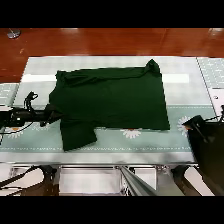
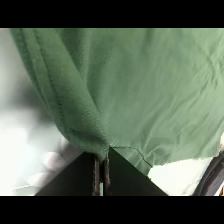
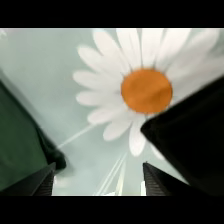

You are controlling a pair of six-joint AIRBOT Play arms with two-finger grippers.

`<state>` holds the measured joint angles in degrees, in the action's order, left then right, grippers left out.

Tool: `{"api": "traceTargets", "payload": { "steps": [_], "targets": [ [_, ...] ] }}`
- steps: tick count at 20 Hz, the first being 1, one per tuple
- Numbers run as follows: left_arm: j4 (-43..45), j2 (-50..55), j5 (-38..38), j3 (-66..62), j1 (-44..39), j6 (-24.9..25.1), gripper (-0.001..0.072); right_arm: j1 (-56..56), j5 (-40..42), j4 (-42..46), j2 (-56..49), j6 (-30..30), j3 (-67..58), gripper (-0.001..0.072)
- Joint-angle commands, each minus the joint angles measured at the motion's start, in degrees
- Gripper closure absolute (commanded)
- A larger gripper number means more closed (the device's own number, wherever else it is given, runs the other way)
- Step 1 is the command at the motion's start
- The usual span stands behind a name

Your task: Fold the shirts.

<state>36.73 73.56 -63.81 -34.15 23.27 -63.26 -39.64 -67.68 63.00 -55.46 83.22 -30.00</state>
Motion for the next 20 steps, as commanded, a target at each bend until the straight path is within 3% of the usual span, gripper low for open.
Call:
{"api": "traceTargets", "payload": {
  "steps": [1, 5, 12, 13, 14, 17, 20],
  "targets": [
    [-0.55, 0.04, -2.21, -0.63, -0.20, 1.09, 0.0688, 2.54, 1.40, -4.09, -0.31, -0.83, 4.37, 0.0093],
    [-0.55, 0.04, -2.54, -0.63, -0.20, 1.09, 0.0688, 10.45, 5.22, -11.08, -5.20, -2.08, 3.87, 0.0093],
    [-1.09, 0.07, -3.13, -0.68, -0.44, 1.07, 0.0689, 22.03, 10.60, -15.21, -15.34, -0.61, -3.23, 0.0095],
    [-2.36, 0.07, -3.41, -0.98, -0.42, 1.09, 0.0688, 23.12, 10.38, -15.50, -16.72, -0.52, -4.85, 0.0270],
    [-2.75, 0.07, -4.02, -1.92, -0.44, 1.11, 0.0689, 24.50, 9.42, -15.72, -17.97, -1.70, -6.47, 0.0691],
    [-3.93, -0.35, -8.85, -8.48, -0.39, 1.05, 0.0689, 27.50, 6.64, -15.72, -18.71, -2.67, -14.29, 0.0686],
    [-16.13, -2.73, -12.92, -21.79, -0.44, 1.07, 0.0689, 27.50, 0.26, -14.51, -18.71, 0.57, -35.52, 0.0687]
  ]
}}
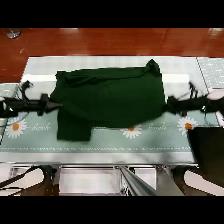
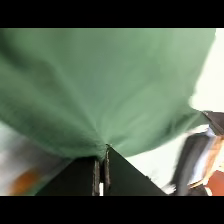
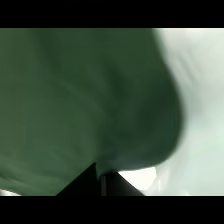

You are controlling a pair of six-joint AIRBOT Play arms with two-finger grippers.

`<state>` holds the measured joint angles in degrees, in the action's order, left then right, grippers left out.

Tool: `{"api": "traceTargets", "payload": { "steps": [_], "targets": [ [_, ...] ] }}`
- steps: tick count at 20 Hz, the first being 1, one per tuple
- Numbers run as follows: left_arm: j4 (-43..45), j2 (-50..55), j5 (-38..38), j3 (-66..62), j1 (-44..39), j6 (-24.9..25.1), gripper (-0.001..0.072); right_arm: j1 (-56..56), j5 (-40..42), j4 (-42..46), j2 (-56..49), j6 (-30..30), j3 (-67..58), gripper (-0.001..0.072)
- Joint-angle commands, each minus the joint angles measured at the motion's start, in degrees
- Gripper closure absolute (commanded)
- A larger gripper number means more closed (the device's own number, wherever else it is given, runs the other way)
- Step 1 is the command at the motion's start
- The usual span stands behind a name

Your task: Fold the shirts.

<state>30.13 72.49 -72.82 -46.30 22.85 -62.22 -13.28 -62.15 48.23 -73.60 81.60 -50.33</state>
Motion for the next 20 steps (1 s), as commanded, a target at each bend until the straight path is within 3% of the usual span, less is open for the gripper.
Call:
{"api": "traceTargets", "payload": {
  "steps": [1, 3, 5, 6, 8, 14, 18, 20],
  "targets": [
    [-12.44, -3.13, -3.13, -15.12, -0.02, 0.04, 0.0689, 1.14, -6.64, 0.83, -0.57, 3.28, -23.63, 0.0687],
    [-11.02, -7.45, 3.41, -26.32, -0.02, -0.63, 0.0691, 1.14, -8.17, 3.15, -0.57, 5.62, -40.85, 0.0687],
    [-5.35, -11.61, 10.99, -35.47, 0.02, -6.10, 0.0691, 1.14, -10.95, 8.85, -0.50, 9.07, -55.21, 0.0687],
    [-4.17, -13.14, 12.31, -39.87, 0.09, -8.48, 0.0691, 1.11, -12.57, 11.04, -0.11, 9.90, -61.07, 0.0687],
    [-3.26, -15.54, 11.74, -48.00, 0.42, -8.57, 0.0691, 1.11, -14.58, 13.55, 2.56, 9.86, -68.19, 0.0687],
    [2.45, -25.77, 9.18, -59.14, 1.53, -11.17, 0.0691, 1.14, -22.05, 22.71, 21.57, 9.40, -65.90, 0.0686],
    [21.22, -36.28, -0.13, -59.14, 1.53, -14.67, 0.0691, 1.11, -26.05, 27.91, 32.50, 9.22, -63.47, 0.0686],
    [32.98, -41.29, -1.88, -59.10, 0.70, -18.84, 0.0690, 1.11, -28.65, 31.32, 35.95, 9.22, -63.47, 0.0686]
  ]
}}
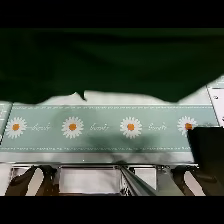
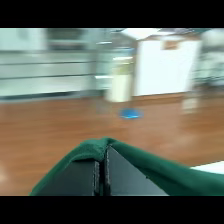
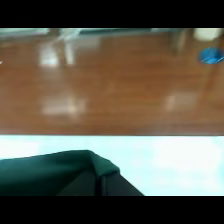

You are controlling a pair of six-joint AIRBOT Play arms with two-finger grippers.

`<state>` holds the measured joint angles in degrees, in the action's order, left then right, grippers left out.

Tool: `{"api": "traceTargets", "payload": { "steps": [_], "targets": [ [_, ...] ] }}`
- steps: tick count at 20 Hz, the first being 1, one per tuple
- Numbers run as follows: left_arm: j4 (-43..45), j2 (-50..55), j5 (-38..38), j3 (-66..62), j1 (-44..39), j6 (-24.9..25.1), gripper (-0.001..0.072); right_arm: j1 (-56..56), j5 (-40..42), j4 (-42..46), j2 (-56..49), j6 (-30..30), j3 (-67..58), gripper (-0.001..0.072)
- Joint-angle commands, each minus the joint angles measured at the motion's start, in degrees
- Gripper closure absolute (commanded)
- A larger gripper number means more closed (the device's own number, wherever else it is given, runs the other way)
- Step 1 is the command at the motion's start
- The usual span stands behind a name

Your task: Fold the shirts.

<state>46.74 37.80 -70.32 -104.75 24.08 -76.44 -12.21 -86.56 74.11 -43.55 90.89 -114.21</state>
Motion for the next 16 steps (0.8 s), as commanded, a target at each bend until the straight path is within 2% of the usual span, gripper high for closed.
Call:
{"api": "traceTargets", "payload": {
  "steps": [1, 4, 5, 8, 10, 12, 14, 16],
  "targets": [
    [20.39, -8.66, -4.94, -0.61, -0.90, -7.58, 0.0690, 0.07, -6.19, 6.67, 7.17, 0.11, 0.42, 0.0686],
    [21.38, -11.15, -9.38, -0.59, -1.03, -10.75, 0.0690, 0.04, -12.96, 6.97, 7.89, 0.70, 0.68, 0.0686],
    [22.16, -11.10, -11.21, 0.13, -1.05, -11.47, 0.0690, 0.04, -13.57, 7.06, 7.89, 0.92, 1.88, 0.0686],
    [20.31, -10.80, -10.54, 9.75, -1.14, -11.93, 0.0690, 0.04, -11.61, 4.87, 7.89, 1.27, 9.90, 0.0686],
    [16.02, -10.16, -8.28, 20.06, -1.18, -11.30, 0.0690, 0.04, -6.82, 0.48, 7.89, 1.20, 18.97, 0.0686],
    [12.68, -8.72, -5.07, 30.84, -1.18, -9.29, 0.0690, 0.07, 1.33, -3.21, 7.67, 0.79, 28.81, 0.0686],
    [10.08, -5.99, 2.80, 40.94, -1.62, -5.05, 0.0690, 0.17, 10.27, -7.48, 5.64, -0.50, 38.14, 0.0686],
    [9.14, -1.01, 12.76, 48.13, -3.85, -5.03, 0.0690, 1.49, 17.77, -9.07, -0.17, -2.25, 44.17, 0.0686]
  ]
}}
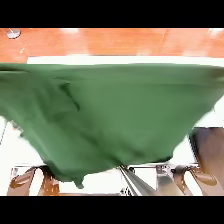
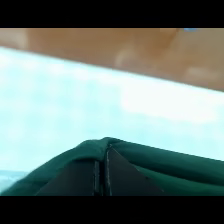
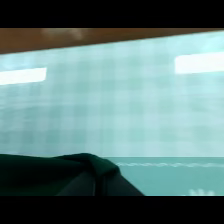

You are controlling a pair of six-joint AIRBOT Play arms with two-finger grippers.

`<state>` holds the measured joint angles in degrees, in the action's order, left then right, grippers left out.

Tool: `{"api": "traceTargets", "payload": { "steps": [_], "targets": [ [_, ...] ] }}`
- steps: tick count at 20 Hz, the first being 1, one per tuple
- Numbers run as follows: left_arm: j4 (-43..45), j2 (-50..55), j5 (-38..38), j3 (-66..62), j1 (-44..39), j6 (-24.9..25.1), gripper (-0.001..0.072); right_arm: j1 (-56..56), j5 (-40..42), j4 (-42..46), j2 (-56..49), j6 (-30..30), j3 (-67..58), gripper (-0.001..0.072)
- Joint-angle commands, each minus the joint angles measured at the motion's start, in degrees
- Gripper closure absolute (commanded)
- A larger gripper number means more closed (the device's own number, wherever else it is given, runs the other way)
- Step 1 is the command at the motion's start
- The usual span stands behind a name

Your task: Fold the shirts.

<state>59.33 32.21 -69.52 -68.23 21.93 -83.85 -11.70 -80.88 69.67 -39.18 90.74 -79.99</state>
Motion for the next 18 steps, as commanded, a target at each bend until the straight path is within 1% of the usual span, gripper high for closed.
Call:
{"api": "traceTargets", "payload": {
  "steps": [1, 4, 6, 8, 10, 13, 16, 18],
  "targets": [
    [-3.43, 8.46, 15.89, 13.22, -3.32, 2.38, 0.0690, 2.21, 15.17, -4.63, -9.01, -2.97, 11.08, 0.0686],
    [-3.45, 21.94, 25.92, 12.02, -9.09, 2.38, 0.0690, 6.49, 26.32, -5.62, -23.61, -6.14, 10.75, 0.0686],
    [-3.45, 31.34, 31.10, 8.28, -12.04, 2.34, 0.0690, 6.91, 31.61, -6.40, -34.01, -6.05, 6.67, 0.0686],
    [-3.69, 40.52, 31.36, 2.10, -13.11, 2.14, 0.0690, 6.38, 31.82, -6.67, -43.65, -4.55, -1.01, 0.0686],
    [-3.91, 48.09, 31.28, -3.67, -13.27, 2.10, 0.0690, 6.05, 30.21, -7.39, -52.30, -2.78, -9.88, 0.0686],
    [-3.93, 54.88, 25.42, -9.44, -13.31, -2.86, 0.0689, 6.10, 24.63, -10.01, -61.22, -2.62, -19.56, 0.0686],
    [-3.85, 55.43, 18.23, -9.92, -13.00, -1.18, 0.0688, 5.46, 20.24, -12.87, -63.71, -2.62, -21.00, 0.0686],
    [-3.67, 54.60, 10.51, -9.97, -11.58, 1.62, 0.0688, 3.56, 14.97, -14.23, -63.32, -3.28, -21.00, 0.0686]
  ]
}}
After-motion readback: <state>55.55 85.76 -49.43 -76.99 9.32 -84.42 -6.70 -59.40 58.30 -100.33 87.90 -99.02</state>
